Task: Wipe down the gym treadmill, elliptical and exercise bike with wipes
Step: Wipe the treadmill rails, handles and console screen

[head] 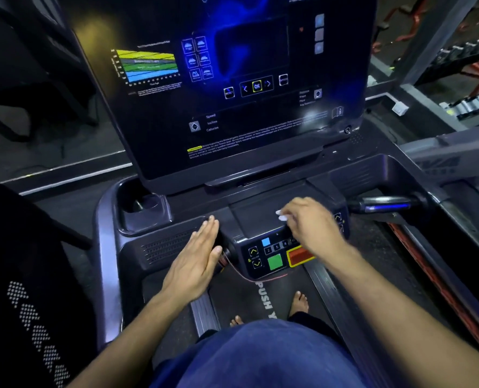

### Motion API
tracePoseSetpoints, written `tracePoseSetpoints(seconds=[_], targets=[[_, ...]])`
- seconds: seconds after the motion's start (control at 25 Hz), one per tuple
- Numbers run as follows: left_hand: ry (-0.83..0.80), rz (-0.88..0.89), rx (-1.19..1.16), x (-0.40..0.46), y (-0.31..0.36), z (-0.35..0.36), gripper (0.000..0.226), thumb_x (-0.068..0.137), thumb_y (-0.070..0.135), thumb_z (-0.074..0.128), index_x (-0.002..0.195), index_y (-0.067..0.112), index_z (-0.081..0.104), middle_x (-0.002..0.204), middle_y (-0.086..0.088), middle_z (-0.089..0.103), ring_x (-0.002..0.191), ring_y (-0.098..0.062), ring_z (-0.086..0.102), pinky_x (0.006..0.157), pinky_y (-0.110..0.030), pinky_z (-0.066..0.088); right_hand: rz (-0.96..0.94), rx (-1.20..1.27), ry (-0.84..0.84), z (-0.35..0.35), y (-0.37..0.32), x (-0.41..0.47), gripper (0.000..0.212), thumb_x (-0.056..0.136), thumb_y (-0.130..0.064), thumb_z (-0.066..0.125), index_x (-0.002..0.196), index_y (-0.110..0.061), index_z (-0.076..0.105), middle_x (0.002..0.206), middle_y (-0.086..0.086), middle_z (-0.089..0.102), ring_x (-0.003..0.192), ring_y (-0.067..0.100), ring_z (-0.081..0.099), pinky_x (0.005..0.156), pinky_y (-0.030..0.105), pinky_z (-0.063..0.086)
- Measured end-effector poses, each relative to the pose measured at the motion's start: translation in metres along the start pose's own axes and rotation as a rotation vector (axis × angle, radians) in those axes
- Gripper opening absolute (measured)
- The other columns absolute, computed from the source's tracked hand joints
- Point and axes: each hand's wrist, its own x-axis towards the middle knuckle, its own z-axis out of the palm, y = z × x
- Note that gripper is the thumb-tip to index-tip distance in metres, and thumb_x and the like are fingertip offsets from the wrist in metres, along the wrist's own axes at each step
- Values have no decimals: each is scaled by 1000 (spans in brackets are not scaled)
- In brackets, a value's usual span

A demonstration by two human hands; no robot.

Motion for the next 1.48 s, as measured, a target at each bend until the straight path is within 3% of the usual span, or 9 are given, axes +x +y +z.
tracePoseSetpoints(seconds=[0.2,0.36,0.52,0.72,0.84,0.96,1.16,1.32,1.48], targets=[[-16,22,19,2,-3,-1,67,106,57,12,163,22,5,169,12,-3,154,2,-5,126,-23,-1,-102,80,-189,31,-78,-9,40,91,-6,48,125,-16,66,129,1,66,121,23,59,103,37,49],[-28,12,4,2,-2,-2,62,109,48,20,163,24,1,169,15,-6,153,4,-4,126,-22,0,10,42,-208,-8,-13,-6,45,93,-9,49,137,-15,59,142,2,59,133,22,51,112,29,36],[-40,1,-4,2,0,-5,62,108,48,20,162,27,-1,168,20,-9,152,7,-5,124,-18,0,212,-216,-341,-26,34,32,37,101,-22,38,129,-7,57,139,11,58,132,27,50,120,43,14],[-56,-4,-5,1,2,-7,63,107,50,18,162,28,-2,168,20,-10,151,8,-6,125,-21,2,119,-241,-476,11,-14,63,43,99,-28,32,113,-1,61,122,17,53,116,37,51,101,47,44],[-57,9,0,2,0,-6,62,108,52,14,162,27,-2,169,17,-8,152,6,-5,126,-25,4,32,-145,-472,29,-60,65,25,94,-9,44,111,-2,61,124,14,47,105,41,58,90,48,49],[-47,21,1,2,-2,-4,65,106,57,11,163,27,-1,169,15,-6,153,4,-3,127,-29,6,-20,-99,-433,37,-90,65,27,89,6,50,111,-4,61,126,13,51,103,43,61,85,46,49],[-49,8,2,0,0,-6,63,107,51,16,162,27,-2,169,16,-8,152,7,-5,127,-26,5,44,-87,-418,28,-40,69,55,83,2,50,129,-25,66,127,3,66,112,31,65,95,41,53],[-46,13,7,1,-1,-6,62,107,49,17,162,27,-3,169,16,-9,152,7,-4,127,-26,5,224,-245,-378,-3,26,78,52,85,5,49,129,-17,66,134,8,58,120,33,60,107,41,44],[-49,10,8,1,-2,-5,63,107,50,17,162,28,-2,168,17,-9,151,9,-5,126,-23,4,278,-264,-357,0,31,75,44,87,0,47,126,-6,65,135,13,53,118,39,59,102,47,48]])
